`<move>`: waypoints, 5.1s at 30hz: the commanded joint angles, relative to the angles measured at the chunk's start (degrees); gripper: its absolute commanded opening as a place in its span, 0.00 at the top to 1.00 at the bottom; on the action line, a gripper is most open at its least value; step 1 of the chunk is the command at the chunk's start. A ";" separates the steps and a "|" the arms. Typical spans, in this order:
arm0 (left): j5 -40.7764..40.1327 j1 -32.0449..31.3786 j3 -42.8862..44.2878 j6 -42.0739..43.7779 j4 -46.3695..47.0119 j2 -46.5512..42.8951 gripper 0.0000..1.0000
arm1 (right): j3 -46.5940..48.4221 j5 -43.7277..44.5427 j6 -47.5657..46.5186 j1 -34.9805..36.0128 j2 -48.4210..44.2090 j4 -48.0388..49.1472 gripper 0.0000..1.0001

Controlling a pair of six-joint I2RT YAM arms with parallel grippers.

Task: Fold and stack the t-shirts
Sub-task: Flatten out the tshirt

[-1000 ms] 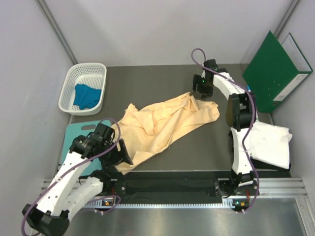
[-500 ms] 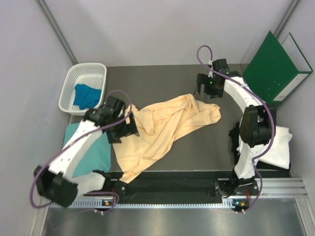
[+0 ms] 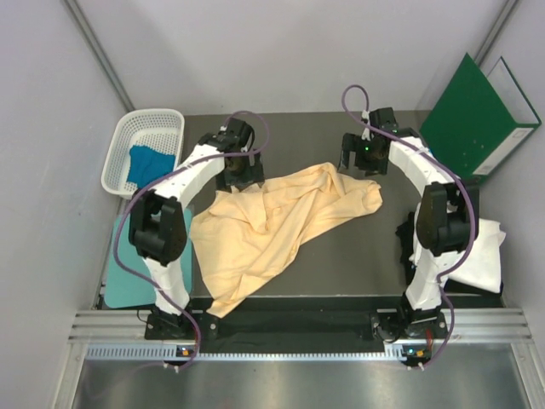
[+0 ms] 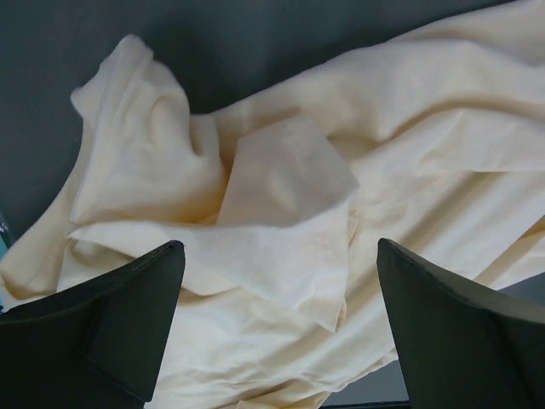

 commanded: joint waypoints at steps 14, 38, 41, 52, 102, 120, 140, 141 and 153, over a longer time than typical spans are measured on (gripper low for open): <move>3.68 -0.35 11.01 7.10 -2.07 13.33 0.48 | -2.19 -2.02 0.18 -3.25 -1.68 1.84 0.00; 4.47 -3.95 -18.09 3.41 -8.82 -13.92 1.00 | -5.53 -5.27 1.59 -3.60 -0.80 3.95 0.00; 2.54 -4.13 -18.71 2.62 -12.24 -16.91 1.00 | -5.53 -5.45 1.68 -3.52 -0.36 3.95 0.00; -2.56 -3.95 -22.04 -3.61 -17.81 -29.21 0.01 | -4.74 -6.94 2.03 -3.60 1.49 4.04 0.00; 2.80 7.03 -50.00 -14.34 17.53 -24.22 0.54 | -2.81 -10.89 1.41 -3.52 2.45 1.23 0.00; 3.68 7.03 -48.15 -12.41 22.20 -24.21 0.56 | -4.65 -12.39 1.32 -3.52 2.19 1.93 0.00; 8.95 6.24 -47.01 -9.77 23.34 -24.74 0.81 | -5.80 -14.06 2.11 -3.43 2.63 3.16 0.00; 9.22 6.33 -46.84 -9.68 23.25 -24.56 0.96 | -5.80 -13.97 2.11 -3.43 2.63 3.16 0.00; 6.32 6.24 -40.07 -7.57 9.19 -31.49 0.59 | -6.76 -12.21 1.15 -3.60 0.96 2.46 0.00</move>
